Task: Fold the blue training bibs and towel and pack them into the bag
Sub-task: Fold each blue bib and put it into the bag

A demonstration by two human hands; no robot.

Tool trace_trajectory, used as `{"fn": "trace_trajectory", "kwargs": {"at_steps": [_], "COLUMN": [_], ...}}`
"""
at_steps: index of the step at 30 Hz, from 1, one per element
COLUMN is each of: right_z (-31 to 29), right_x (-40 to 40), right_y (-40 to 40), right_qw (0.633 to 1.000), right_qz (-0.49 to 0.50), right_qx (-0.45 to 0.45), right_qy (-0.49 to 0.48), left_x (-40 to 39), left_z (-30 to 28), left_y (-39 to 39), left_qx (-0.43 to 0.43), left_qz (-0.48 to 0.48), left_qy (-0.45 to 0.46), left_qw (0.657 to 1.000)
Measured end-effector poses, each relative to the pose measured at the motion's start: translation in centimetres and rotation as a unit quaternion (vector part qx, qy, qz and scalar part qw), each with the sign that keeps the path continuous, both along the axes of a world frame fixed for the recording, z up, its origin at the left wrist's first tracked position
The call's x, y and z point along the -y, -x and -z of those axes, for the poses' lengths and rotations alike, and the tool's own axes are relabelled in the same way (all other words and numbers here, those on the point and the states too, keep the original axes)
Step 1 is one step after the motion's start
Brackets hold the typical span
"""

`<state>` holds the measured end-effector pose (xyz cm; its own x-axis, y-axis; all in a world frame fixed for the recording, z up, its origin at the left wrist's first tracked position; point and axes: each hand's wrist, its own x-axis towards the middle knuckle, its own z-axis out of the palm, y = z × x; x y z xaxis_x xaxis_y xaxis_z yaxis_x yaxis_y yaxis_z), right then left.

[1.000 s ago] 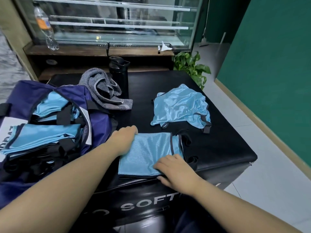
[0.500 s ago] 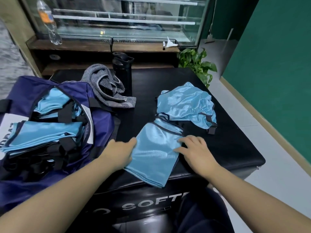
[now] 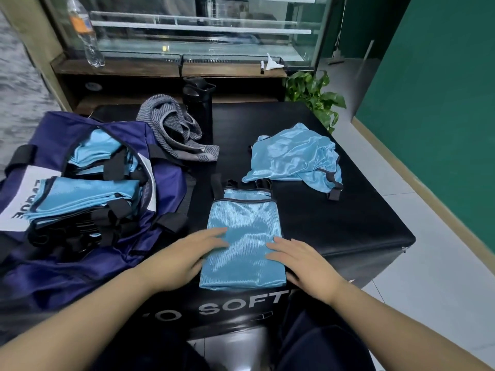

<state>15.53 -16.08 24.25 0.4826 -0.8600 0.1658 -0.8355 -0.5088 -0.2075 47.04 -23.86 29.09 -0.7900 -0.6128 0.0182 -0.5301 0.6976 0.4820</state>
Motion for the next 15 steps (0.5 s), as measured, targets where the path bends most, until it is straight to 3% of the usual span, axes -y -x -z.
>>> {"fn": "trace_trajectory", "kwargs": {"at_steps": [2,5,9,11,15], "right_z": [0.2,0.6,-1.4,-2.6,-3.2], "right_x": [0.1,0.6,1.2,1.6,2.5], "right_y": [-0.3,-1.0,-2.2,-2.5,-3.0], "right_qw": [0.998,0.985,0.93,0.905,0.876], "right_qz": [0.022,0.07,0.197,0.211,0.238], "right_qx": [0.05,0.157,0.279,0.325,0.362], "right_qy": [0.006,-0.007,-0.135,-0.177,-0.214], "left_x": [-0.3,-0.4,0.2,0.2,-0.9], "left_z": [0.5,1.3,1.9,2.5,3.0], "left_y": [-0.2,0.0,0.3,0.7,2.2], "left_qx": [0.009,-0.05,-0.122,-0.138,-0.166], "left_qz": [-0.017,-0.06,-0.12,-0.135,-0.195], "left_qy": [-0.089,-0.21,-0.298,-0.29,-0.123], "left_qw": [0.996,0.975,0.939,0.937,0.959]}}
